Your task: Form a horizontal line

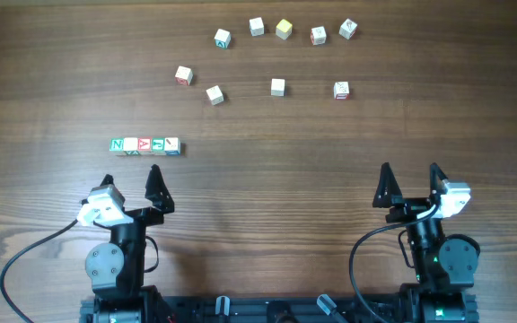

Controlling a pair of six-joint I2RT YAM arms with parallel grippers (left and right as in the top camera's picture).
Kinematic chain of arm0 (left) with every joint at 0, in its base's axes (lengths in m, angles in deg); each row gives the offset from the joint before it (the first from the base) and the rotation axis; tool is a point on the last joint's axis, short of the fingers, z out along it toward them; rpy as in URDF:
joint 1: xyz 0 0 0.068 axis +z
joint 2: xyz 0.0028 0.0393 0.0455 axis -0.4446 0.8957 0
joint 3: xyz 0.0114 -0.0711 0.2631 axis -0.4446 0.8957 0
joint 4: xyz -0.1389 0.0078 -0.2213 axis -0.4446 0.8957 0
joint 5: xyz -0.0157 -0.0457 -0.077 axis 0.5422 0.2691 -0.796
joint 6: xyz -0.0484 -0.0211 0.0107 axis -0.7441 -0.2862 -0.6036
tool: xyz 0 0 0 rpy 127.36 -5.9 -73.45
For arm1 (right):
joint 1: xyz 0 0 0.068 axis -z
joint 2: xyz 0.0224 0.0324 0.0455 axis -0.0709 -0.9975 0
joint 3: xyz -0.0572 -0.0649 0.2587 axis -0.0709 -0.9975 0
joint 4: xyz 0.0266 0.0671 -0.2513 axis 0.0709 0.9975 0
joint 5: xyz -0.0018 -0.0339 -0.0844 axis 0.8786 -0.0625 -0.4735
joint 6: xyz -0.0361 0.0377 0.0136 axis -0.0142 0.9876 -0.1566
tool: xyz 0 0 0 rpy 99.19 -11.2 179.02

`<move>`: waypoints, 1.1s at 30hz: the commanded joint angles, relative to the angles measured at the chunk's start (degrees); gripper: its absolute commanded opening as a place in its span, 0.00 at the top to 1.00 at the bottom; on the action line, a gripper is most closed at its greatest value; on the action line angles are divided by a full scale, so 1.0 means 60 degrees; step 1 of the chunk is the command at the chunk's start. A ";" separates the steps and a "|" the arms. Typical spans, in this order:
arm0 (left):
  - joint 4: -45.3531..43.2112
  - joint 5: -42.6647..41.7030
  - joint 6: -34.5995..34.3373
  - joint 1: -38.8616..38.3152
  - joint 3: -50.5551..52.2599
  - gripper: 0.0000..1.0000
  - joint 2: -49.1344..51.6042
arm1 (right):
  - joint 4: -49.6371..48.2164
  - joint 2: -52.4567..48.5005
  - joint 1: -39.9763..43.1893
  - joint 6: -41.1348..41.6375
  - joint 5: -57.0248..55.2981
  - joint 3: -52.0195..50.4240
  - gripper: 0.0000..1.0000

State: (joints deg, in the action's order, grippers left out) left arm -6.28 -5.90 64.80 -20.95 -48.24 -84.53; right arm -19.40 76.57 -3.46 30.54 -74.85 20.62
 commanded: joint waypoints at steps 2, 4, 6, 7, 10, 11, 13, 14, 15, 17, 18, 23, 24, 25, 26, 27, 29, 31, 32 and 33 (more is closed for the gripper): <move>0.0069 0.0036 0.0732 -0.0277 0.0142 0.00 -0.0106 | -0.0022 -0.0011 0.0036 0.0073 -0.0025 0.0000 0.00; 0.0069 0.0036 0.1239 -0.0444 0.0142 0.00 -0.0106 | -0.0022 -0.0011 0.0036 0.0076 -0.0025 0.0000 0.00; 0.0069 0.0036 0.1392 -0.0565 0.0142 0.00 -0.0106 | -0.0022 -0.0011 0.0036 0.0073 -0.0025 0.0000 0.00; 0.0069 0.0029 0.1388 -0.0583 0.0142 0.00 -0.0106 | -0.0022 -0.0011 0.0036 0.0069 -0.0022 0.0000 0.00; 0.0058 0.0040 0.1355 -0.0583 0.0142 0.00 -0.0106 | -0.0022 -0.0011 0.0036 0.0073 -0.0025 0.0000 0.00; 0.0047 0.0036 0.1355 -0.0576 0.0142 0.00 -0.0106 | -0.0022 -0.0011 0.0036 0.0073 -0.0025 0.0000 0.00; 0.0044 0.0036 0.1355 -0.0568 0.0142 0.00 -0.0106 | -0.0022 -0.0011 0.0036 0.0073 -0.0025 0.0000 0.01; 0.0044 0.0036 0.1355 -0.0572 0.0142 0.00 -0.0106 | -0.0022 -0.0011 0.0036 0.0073 -0.0025 0.0000 0.00; 0.0044 0.0036 0.1355 -0.0572 0.0142 0.00 -0.0106 | -0.0022 -0.0011 0.0036 0.0073 -0.0025 0.0000 0.00; 0.0044 0.0036 0.1355 -0.0572 0.0142 0.00 -0.0098 | -0.0022 -0.0011 0.0036 0.0076 -0.0025 0.0000 0.00; 0.0044 0.0036 0.1355 -0.0572 0.0142 0.00 -0.0091 | -0.0022 -0.0011 0.0036 0.0073 -0.0025 0.0000 0.00; 0.0044 0.0036 0.1355 -0.0572 0.0142 0.00 -0.0091 | -0.0022 -0.0011 0.0036 0.0073 -0.0025 0.0000 0.00; 0.0040 0.0036 0.1355 -0.0572 0.0142 0.00 -0.0091 | -0.0022 -0.0011 0.0036 0.0069 -0.0025 0.0000 0.00; 0.0040 0.0036 0.1355 -0.0572 0.0142 0.00 -0.0091 | -0.0022 -0.0011 0.0036 0.0073 -0.0025 0.0000 0.00; 0.0044 0.0036 0.1355 -0.0572 0.0142 0.00 -0.0091 | -0.0022 -0.0011 0.0036 0.0073 -0.0025 0.0000 0.00; 0.0044 0.0036 0.1355 -0.0572 0.0142 0.00 -0.0091 | -0.0022 -0.0011 0.0036 0.0073 -0.0025 0.0000 0.00; 0.0040 0.0036 0.1355 -0.0572 0.0142 0.00 -0.0091 | -0.0022 -0.0011 0.0036 0.0069 -0.0025 0.0000 0.00; 0.0040 0.0036 0.1355 -0.0572 0.0142 0.00 -0.0091 | -0.0022 -0.0011 0.0036 0.0069 -0.0025 0.0000 0.00; 0.0044 0.0036 0.1355 -0.0572 0.0142 0.00 -0.0091 | -0.0022 -0.0011 0.0036 0.0076 -0.0025 0.0000 0.00; 0.0044 0.0036 0.1355 -0.0572 0.0142 0.00 -0.0091 | -0.0022 -0.0011 0.0036 0.0069 -0.0025 0.0000 0.00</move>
State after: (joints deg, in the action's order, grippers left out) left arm -5.86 -5.81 71.78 -24.09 -48.08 -84.55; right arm -19.40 76.57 -3.46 30.54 -74.85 20.62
